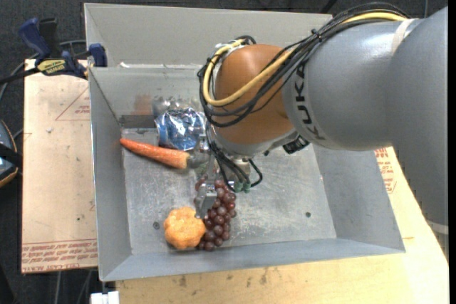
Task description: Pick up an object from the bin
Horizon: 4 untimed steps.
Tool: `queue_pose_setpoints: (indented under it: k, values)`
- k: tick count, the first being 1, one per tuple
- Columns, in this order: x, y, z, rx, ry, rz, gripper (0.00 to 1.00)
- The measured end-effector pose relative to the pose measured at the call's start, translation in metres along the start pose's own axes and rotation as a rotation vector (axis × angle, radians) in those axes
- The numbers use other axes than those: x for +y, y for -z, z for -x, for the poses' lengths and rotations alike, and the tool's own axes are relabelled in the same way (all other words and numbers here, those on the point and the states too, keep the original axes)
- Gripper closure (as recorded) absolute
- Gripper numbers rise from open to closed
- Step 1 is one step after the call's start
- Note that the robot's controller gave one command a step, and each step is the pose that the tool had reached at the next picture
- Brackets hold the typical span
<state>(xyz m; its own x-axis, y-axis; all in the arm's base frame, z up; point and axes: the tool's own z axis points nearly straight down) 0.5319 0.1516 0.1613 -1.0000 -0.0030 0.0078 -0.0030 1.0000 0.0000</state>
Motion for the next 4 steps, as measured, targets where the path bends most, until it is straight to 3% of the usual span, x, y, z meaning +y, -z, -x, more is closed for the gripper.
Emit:
queue_pose_setpoints:
  k: [1, 2, 3, 4]
  values:
    - [-0.001, 0.004, 0.002, -0.008, -0.003, 0.001, 0.0]
    - [0.018, -0.047, 0.063, -0.017, 0.097, 0.002, 0.0]
    - [-0.015, -0.042, 0.06, -0.005, 0.422, 0.0, 0.0]
    - [-0.023, -0.04, 0.065, -0.012, 0.495, -0.001, 0.0]
